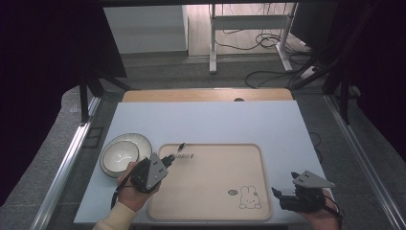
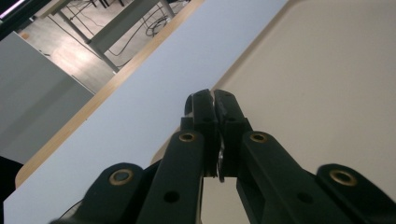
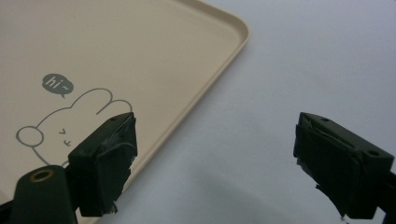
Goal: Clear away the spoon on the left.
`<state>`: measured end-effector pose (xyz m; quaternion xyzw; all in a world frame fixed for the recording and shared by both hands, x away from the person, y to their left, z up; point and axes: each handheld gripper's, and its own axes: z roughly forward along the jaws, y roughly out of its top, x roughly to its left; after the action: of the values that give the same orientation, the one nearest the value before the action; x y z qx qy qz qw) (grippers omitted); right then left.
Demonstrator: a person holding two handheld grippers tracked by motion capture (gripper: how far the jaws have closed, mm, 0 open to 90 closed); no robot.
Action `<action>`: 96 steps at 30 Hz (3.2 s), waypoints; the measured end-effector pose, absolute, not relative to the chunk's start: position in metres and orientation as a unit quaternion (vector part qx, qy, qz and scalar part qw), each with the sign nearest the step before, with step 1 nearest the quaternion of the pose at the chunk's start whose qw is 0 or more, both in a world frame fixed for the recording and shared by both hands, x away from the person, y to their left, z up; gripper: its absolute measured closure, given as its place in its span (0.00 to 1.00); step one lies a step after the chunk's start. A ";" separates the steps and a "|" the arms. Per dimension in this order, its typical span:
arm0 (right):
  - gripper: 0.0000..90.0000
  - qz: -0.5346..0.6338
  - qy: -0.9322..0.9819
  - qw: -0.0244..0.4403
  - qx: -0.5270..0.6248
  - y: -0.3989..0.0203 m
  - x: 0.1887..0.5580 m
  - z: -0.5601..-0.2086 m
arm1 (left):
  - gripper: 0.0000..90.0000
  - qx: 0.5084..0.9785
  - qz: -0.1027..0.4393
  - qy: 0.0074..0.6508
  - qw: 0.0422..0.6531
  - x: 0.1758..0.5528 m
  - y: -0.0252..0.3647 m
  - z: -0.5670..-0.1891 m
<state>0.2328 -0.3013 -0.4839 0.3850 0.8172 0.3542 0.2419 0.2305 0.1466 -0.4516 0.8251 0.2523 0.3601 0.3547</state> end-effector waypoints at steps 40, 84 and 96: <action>0.15 0.349 0.821 0.243 0.382 -0.301 0.232 -0.485 | 0.98 0.863 0.370 0.211 0.273 0.233 0.127 -0.484; 0.15 0.347 0.824 0.243 0.377 -0.301 0.233 -0.487 | 0.28 0.904 0.180 0.257 0.291 0.245 0.116 -0.500; 0.15 0.348 0.823 0.244 0.378 -0.301 0.233 -0.486 | 0.29 0.875 0.229 0.274 0.328 0.239 0.128 -0.489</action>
<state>0.2328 -0.3013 -0.4863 0.3776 0.8227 0.3480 0.2437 0.2387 0.1282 -0.4885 0.8746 0.2740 0.2288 0.3280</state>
